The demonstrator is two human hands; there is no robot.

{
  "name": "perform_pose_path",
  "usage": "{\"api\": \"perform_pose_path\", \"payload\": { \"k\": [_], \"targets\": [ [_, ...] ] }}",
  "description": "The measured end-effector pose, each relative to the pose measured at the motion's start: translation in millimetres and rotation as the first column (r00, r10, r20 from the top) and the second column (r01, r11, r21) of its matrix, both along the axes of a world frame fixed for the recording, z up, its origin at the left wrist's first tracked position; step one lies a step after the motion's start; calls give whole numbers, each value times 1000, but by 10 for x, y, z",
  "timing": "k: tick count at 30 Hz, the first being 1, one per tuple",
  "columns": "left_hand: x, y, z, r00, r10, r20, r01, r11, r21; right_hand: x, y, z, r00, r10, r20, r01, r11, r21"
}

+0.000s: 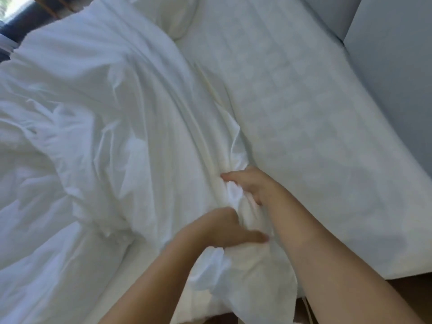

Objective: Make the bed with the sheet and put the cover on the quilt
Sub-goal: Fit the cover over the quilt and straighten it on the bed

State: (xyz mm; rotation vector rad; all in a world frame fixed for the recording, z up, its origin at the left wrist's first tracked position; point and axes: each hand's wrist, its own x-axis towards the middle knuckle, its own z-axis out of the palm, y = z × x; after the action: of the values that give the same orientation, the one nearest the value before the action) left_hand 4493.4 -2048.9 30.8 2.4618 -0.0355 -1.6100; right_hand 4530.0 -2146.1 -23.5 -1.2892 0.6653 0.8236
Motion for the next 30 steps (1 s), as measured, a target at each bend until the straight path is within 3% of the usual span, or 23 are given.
{"api": "perform_pose_path", "payload": {
  "k": [2, 4, 6, 9, 12, 14, 16, 18, 20, 22, 24, 28, 30],
  "targets": [
    [357, 3, 104, 941, 211, 263, -202, 978, -61, 56, -4, 2, 995, -70, 69, 72, 997, -24],
    [790, -22, 111, 780, 274, 563, -305, 952, -41, 82, -34, 21, 967, -165, 193, 164, 986, 17],
    [1176, -16, 41, 680, 335, 653, -442, 897, 0, 79, -37, 57, 942, -185, 279, 175, 983, 59],
    [1482, 47, -151, 664, 413, 623, -527, 850, -2, 55, -33, 44, 932, -208, 297, 207, 978, 37],
    [1514, 146, -202, 614, 492, 617, -514, 843, -160, 50, -83, -91, 938, -220, 269, 237, 971, -33],
    [1479, 265, -163, 510, 619, 597, -533, 772, -345, 100, -122, -153, 961, -79, 265, 148, 957, -249],
    [1425, 420, -85, 422, 712, 561, -541, 694, -475, 187, -115, -158, 962, 101, 254, 46, 855, -516],
    [1375, 599, 20, 352, 790, 501, -547, 608, -575, 309, -36, -87, 922, 178, 344, 91, 763, -639],
    [1345, 791, 133, 330, 837, 437, -553, 547, -629, 484, 114, 12, 869, 210, 447, 124, 783, -609],
    [1336, 1010, 186, 377, 835, 401, -575, 551, -605, 646, 322, 73, 829, 346, 439, -3, 788, -615],
    [1396, 1227, 143, 420, 820, 388, -611, 572, -547, 772, 527, 79, 750, 485, 450, -66, 732, -678],
    [1783, 1379, -81, 342, 859, 382, -692, 505, -516, 912, 774, 91, 671, 420, 611, 145, 733, -664],
    [1977, 1317, -267, 361, 858, 366, -659, 512, -551, 959, 835, 99, 667, 393, 633, 184, 736, -651]
  ]
}}
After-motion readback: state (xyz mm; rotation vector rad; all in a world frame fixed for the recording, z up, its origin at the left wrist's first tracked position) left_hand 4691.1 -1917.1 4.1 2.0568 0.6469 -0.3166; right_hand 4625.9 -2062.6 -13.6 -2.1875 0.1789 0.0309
